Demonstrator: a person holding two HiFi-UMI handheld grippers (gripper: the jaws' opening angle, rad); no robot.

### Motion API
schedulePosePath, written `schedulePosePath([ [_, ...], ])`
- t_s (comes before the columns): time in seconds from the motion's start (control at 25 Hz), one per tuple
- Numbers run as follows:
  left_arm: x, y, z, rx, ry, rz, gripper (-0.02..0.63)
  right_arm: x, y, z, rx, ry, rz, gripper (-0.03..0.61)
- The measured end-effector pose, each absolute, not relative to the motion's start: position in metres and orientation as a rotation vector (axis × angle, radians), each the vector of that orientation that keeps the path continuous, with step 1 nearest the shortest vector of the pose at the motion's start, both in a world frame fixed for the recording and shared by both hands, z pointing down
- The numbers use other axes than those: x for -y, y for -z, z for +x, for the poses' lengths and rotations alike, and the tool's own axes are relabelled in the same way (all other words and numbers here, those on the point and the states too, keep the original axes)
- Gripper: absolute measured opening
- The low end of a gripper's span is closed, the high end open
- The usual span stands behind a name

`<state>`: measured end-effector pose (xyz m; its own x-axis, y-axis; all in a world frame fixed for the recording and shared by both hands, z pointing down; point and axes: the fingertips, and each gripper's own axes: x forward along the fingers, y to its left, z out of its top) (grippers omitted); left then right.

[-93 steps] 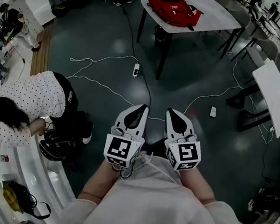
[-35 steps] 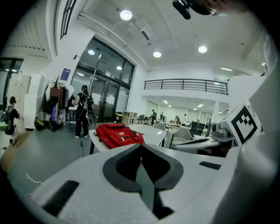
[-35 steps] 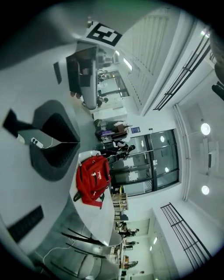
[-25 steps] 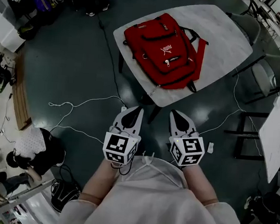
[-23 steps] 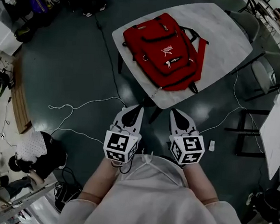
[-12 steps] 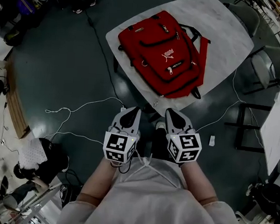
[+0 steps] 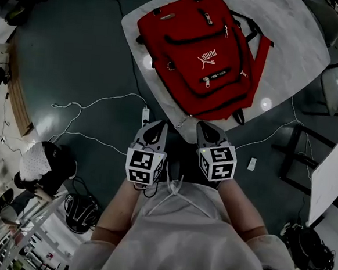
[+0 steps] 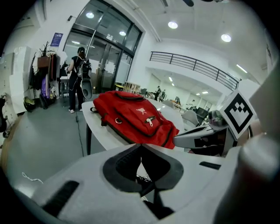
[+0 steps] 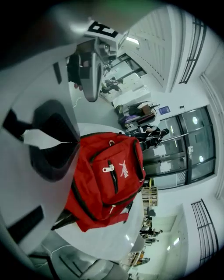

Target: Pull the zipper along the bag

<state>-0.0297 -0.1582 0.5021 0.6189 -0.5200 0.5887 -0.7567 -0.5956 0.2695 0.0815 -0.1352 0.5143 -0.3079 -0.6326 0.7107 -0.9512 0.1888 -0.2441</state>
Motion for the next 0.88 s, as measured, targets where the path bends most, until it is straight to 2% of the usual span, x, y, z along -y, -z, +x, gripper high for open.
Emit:
schedulePosePath([
  [0.4, 0.172, -0.561, 0.009, 1.002, -0.72, 2.273, 0.02, 0.167, -0.581, 0.093, 1.985, -1.007, 1.24, 0.028],
  [0.6, 0.157, -0.581, 0.023, 0.862, -0.796, 2.231, 0.023, 0.175, -0.595, 0.089, 1.993, -0.999, 1.141, 0.028],
  [0.64, 0.154, -0.584, 0.026, 0.84, -0.814, 2.225, 0.047, 0.176, -0.597, 0.088, 1.995, -0.992, 1.123, 0.028],
  [0.68, 0.152, -0.587, 0.029, 0.822, -0.834, 2.224, 0.106, 0.177, -0.598, 0.087, 1.997, -0.988, 1.106, 0.028],
  [0.72, 0.149, -0.591, 0.033, 0.806, -0.857, 2.224, 0.134, 0.177, -0.599, 0.086, 1.996, -0.984, 1.089, 0.028],
  [0.88, 0.143, -0.604, 0.042, 0.792, -0.98, 2.242, 0.143, 0.176, -0.601, 0.084, 1.996, -0.977, 1.035, 0.028],
])
